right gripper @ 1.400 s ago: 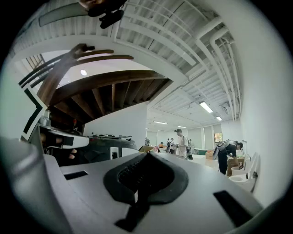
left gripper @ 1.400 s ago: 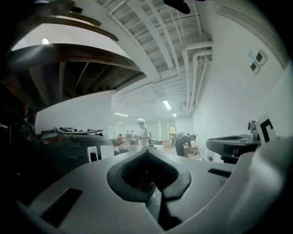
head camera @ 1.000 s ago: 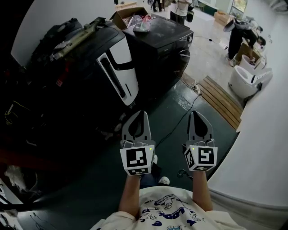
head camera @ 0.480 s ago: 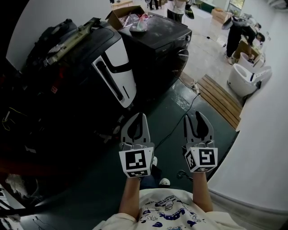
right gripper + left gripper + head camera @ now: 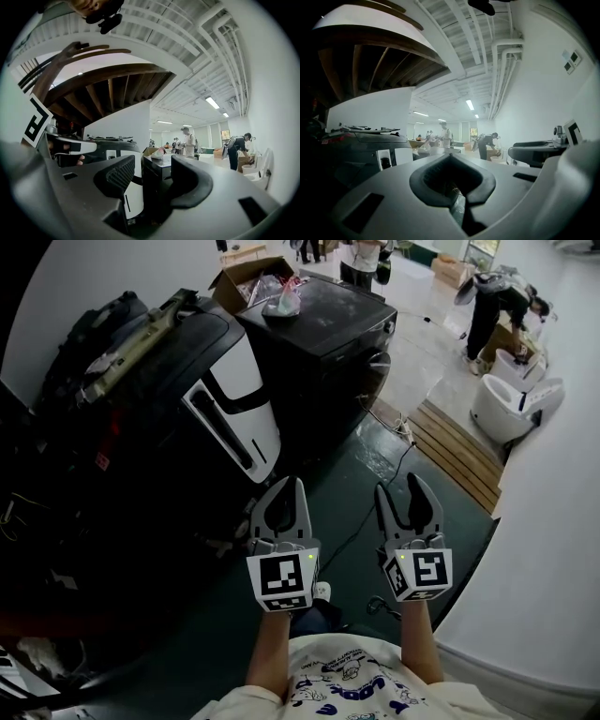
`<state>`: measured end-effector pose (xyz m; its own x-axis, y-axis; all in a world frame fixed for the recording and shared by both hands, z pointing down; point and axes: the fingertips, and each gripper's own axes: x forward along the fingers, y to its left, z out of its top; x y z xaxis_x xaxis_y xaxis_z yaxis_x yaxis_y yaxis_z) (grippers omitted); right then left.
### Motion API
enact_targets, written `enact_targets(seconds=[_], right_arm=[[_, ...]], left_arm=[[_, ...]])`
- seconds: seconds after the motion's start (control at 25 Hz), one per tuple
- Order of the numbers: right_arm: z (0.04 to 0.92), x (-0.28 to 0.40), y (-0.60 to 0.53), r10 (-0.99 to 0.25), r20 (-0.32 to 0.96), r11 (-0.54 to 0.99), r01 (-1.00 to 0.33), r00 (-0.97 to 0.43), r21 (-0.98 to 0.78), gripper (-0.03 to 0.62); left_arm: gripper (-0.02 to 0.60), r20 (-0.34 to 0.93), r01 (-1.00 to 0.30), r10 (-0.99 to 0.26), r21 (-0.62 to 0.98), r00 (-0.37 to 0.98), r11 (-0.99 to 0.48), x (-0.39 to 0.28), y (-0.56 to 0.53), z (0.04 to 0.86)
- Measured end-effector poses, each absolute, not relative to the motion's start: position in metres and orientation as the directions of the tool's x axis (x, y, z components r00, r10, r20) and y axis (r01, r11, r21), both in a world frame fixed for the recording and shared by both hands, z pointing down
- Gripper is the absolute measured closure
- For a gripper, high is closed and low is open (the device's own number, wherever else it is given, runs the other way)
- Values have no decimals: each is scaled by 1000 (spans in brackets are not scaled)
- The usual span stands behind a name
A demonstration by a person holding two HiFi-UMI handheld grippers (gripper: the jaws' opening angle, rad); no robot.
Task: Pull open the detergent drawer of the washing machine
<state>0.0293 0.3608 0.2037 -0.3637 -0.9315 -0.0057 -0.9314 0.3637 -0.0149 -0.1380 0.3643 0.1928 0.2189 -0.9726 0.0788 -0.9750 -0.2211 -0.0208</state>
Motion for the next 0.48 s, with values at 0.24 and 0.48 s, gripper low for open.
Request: enact_targets(seconds=[0.24,0.48], right_arm=[[208,23,332,-941,-2,338,-941,-338,-32,353],[217,22,313,-948,21,318,-947,-318,-39,353]], left_arm=[[568,85,-967,-964,-19,253,-255,-143,331,196],[568,108,-959,-954,-14,279,-282,-140,307,206]])
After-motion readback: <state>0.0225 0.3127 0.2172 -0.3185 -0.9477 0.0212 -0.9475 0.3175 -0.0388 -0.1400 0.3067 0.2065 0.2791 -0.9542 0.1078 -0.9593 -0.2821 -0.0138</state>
